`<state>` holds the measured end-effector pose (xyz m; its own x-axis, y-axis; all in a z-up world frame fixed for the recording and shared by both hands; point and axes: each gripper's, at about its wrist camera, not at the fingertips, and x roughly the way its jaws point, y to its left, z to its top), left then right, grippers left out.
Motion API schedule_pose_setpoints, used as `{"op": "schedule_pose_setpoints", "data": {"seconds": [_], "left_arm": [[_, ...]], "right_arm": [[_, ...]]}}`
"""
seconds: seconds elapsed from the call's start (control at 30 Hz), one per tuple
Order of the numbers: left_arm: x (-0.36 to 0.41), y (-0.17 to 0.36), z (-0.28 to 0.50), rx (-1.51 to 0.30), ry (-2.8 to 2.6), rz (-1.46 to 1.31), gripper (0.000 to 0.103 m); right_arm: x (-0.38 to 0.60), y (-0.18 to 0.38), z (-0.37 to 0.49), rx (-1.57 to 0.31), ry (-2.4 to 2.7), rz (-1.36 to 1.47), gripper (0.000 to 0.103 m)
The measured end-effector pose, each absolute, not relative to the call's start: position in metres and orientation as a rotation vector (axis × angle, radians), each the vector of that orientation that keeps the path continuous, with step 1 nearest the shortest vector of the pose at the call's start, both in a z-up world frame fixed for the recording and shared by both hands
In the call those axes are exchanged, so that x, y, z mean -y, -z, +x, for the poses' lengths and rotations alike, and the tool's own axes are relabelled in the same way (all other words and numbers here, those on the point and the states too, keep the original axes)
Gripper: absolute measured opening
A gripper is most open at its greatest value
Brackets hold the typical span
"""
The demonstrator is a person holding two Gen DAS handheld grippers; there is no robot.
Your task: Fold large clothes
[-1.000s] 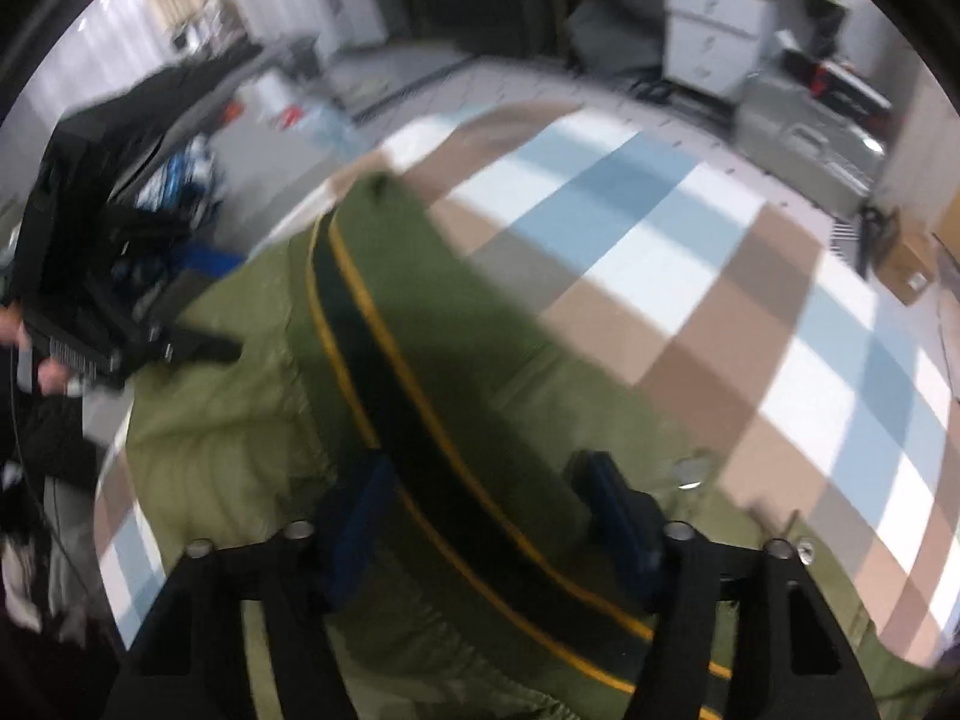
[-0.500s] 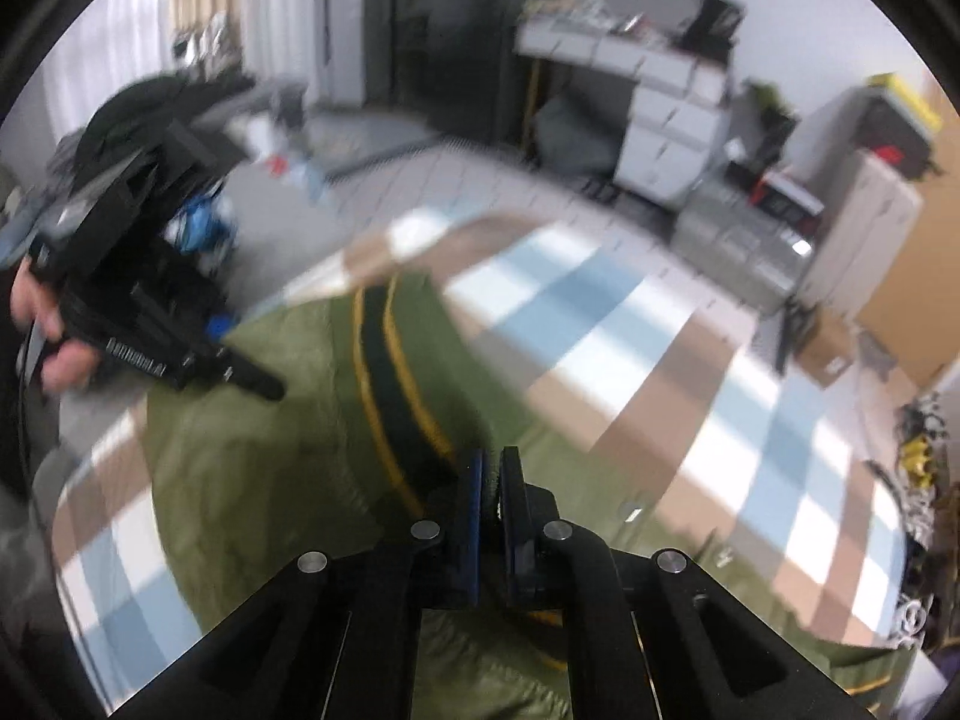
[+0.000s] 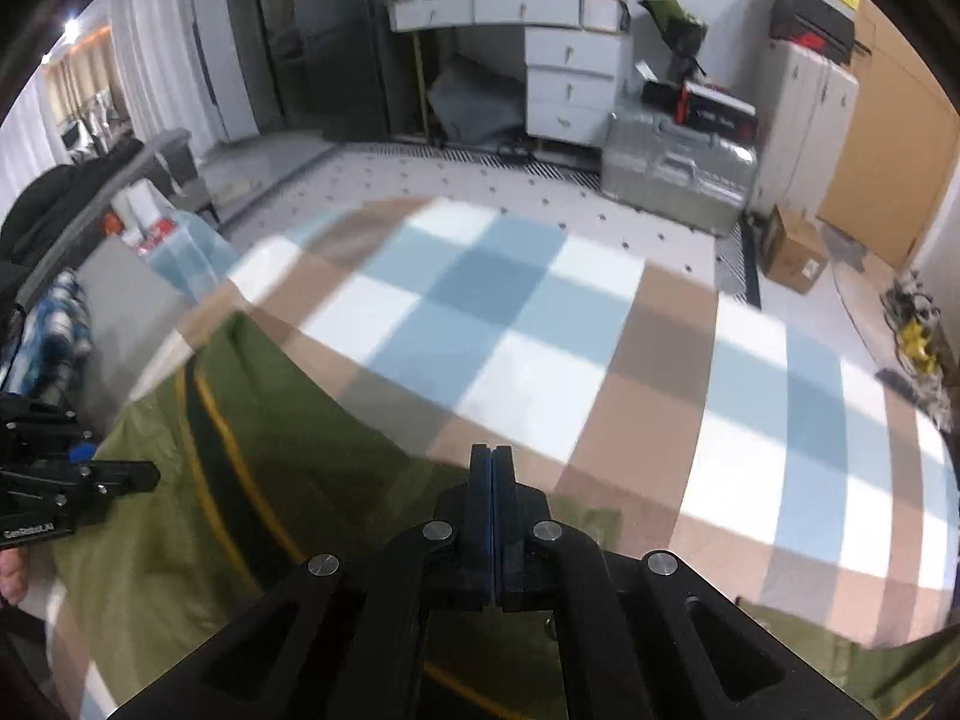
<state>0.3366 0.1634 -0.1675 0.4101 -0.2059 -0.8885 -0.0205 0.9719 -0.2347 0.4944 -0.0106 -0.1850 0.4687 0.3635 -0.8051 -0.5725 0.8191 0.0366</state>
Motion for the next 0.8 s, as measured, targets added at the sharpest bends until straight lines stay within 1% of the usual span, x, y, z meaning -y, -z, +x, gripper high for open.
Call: {"op": "schedule_pose_setpoints", "data": {"seconds": [0.03,0.07,0.1,0.13,0.17,0.2,0.23,0.27,0.3,0.33,0.4,0.43,0.5,0.57,0.63,0.73,0.8], "left_arm": [[-0.166,0.166,0.336,-1.145,0.111,-0.235,0.013],[-0.171,0.162,0.333,-1.145,0.098,-0.24,0.022],[-0.175,0.159,0.331,-1.148,0.066,-0.235,0.037],[-0.18,0.152,0.33,-1.138,0.04,-0.231,0.041],[-0.175,0.144,0.327,-1.109,0.031,-0.238,0.042],[-0.179,0.132,0.318,-1.072,0.019,-0.243,0.042],[-0.179,0.121,0.308,-1.037,0.009,-0.233,0.043],[-0.177,0.114,0.301,-1.002,-0.02,-0.211,0.043],[-0.174,0.104,0.292,-0.958,-0.047,-0.183,0.044],[-0.166,0.093,0.281,-0.909,-0.031,-0.152,0.046],[-0.146,0.089,0.275,-0.9,0.026,-0.073,0.074],[-0.137,0.091,0.273,-0.907,0.025,-0.016,0.078],[-0.121,0.102,0.275,-0.922,-0.006,0.101,0.078],[-0.122,0.125,0.281,-1.006,-0.027,0.12,0.078],[-0.137,0.149,0.29,-1.119,-0.04,0.031,0.078],[-0.161,0.163,0.284,-1.17,0.032,-0.179,0.078],[-0.169,0.169,0.284,-1.194,0.06,-0.267,0.078]], "right_arm": [[0.018,0.182,0.489,-0.915,-0.585,-0.238,0.001],[0.027,0.177,0.483,-0.909,-0.582,-0.227,0.002],[0.039,0.168,0.475,-0.892,-0.591,-0.206,0.003],[0.055,0.156,0.463,-0.863,-0.604,-0.189,0.004],[0.069,0.145,0.452,-0.838,-0.604,-0.182,0.008],[0.088,0.133,0.438,-0.81,-0.591,-0.179,0.027],[0.109,0.123,0.424,-0.783,-0.572,-0.176,0.054],[0.128,0.116,0.413,-0.759,-0.546,-0.174,0.068],[0.151,0.11,0.4,-0.732,-0.508,-0.179,0.078],[0.172,0.104,0.387,-0.71,-0.473,-0.204,0.078],[0.209,0.102,0.366,-0.7,-0.396,-0.274,0.078],[0.228,0.104,0.358,-0.697,-0.336,-0.306,0.078],[0.263,0.111,0.346,-0.711,-0.254,-0.319,0.078],[0.292,0.122,0.341,-0.763,-0.217,-0.287,0.078],[0.315,0.136,0.337,-0.813,-0.185,-0.241,0.078],[0.332,0.149,0.336,-0.861,-0.199,-0.185,0.078],[0.337,0.154,0.338,-0.875,-0.223,-0.156,0.078]]}}
